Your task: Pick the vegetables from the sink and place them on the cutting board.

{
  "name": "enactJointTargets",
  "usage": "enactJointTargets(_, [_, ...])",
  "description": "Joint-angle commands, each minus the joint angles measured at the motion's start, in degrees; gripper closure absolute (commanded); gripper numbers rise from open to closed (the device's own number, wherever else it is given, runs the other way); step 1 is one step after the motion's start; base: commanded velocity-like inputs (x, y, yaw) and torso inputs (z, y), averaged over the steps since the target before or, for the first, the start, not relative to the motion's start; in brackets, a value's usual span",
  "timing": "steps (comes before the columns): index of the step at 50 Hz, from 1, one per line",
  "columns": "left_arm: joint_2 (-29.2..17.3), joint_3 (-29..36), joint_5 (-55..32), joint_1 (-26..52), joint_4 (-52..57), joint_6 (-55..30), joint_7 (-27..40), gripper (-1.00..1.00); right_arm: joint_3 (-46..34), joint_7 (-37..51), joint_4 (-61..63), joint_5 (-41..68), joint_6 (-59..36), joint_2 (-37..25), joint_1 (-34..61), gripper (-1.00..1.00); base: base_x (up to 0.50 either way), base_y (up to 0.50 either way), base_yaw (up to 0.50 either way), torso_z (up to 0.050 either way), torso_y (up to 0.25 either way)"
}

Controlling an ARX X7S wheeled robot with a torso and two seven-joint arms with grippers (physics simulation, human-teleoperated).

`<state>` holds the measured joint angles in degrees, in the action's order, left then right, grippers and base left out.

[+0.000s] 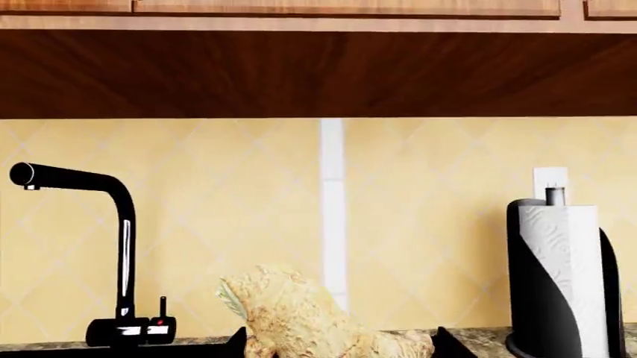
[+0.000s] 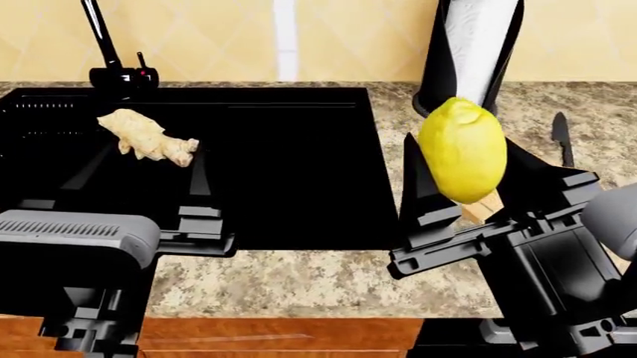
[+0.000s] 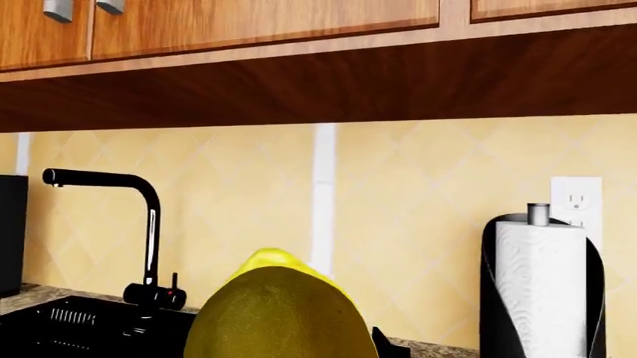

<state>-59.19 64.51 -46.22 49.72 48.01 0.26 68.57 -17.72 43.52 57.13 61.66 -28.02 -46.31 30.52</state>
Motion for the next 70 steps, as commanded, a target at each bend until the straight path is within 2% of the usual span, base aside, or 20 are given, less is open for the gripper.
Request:
enactJointTargets(1, [0.0, -0.1, -0.4, 0.0, 0.1, 0.8, 0.1, 1.0, 0.0, -0.2, 0.5, -1.3, 0.1, -0.3, 0.2, 1.0, 0.12, -0.5, 0.0, 0.0, 0.0])
enactJointTargets(45, [0.7, -0.2, -0.6, -0.3, 0.2, -0.1, -0.8, 1.0, -2.4, 0.6, 0.4, -1.3, 0.5, -0.9, 1.8, 1.0, 0.11, -0.5, 0.0, 0.0, 0.0])
enactJointTargets(50, [2.3, -0.1, -3.7, 0.6, -1.4, -0.9, -1.9, 1.0, -3.1, -0.1, -0.7, -2.7, 0.9, -0.1, 1.4, 1.0, 0.0, -0.2, 0.0, 0.0, 0.0])
enactJointTargets(58, [10.0, 0.5, -11.8, 9.2, -6.7, -9.7, -4.7, 1.0, -2.9, 0.0, -1.3, -3.2, 1.7, 0.0, 0.7, 1.0, 0.0, 0.0, 0.0, 0.0, 0.0])
enactJointTargets(64, [14.8, -0.1, -20.4, 14.7, -13.2, -13.1, -9.9, 1.0, -3.3, 0.2, -2.0, -4.2, 1.8, 0.5, 0.6, 1.0, 0.0, 0.0, 0.0, 0.0, 0.0])
enactJointTargets(70, [18.8, -0.6, -26.3, 16.8, -20.2, -13.7, -15.8, 1.0, -3.2, 1.3, -1.7, -5.0, 1.3, 0.1, 0.8, 1.0, 0.0, 0.0, 0.0, 0.0, 0.0])
